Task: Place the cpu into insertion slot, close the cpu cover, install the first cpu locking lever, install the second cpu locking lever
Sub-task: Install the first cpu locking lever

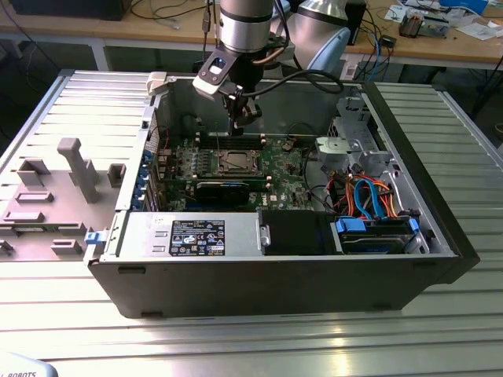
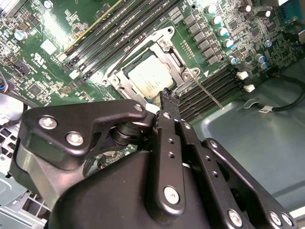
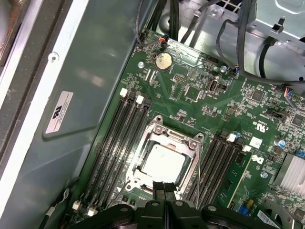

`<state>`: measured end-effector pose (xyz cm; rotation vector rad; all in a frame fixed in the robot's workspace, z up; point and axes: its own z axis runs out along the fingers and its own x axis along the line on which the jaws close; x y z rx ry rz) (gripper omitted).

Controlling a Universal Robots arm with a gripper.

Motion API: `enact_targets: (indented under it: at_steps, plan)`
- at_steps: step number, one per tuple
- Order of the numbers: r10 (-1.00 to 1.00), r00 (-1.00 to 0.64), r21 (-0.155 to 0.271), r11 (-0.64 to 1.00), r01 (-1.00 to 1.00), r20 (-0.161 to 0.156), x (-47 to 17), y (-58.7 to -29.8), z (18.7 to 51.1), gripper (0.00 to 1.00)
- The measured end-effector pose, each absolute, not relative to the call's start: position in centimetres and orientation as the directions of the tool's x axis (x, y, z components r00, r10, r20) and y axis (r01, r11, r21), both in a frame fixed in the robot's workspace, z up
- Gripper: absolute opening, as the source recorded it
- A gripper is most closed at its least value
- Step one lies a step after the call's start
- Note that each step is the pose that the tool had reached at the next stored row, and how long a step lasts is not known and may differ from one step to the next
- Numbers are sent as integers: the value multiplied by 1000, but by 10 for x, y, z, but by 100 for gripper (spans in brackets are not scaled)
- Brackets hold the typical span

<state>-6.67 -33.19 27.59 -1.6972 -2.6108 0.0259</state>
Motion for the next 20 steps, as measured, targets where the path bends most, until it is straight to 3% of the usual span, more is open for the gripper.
enact_targets:
  at_steps: [20]
  plan:
    - [911, -413, -29, 413, 910, 14, -67, -339, 276, 11]
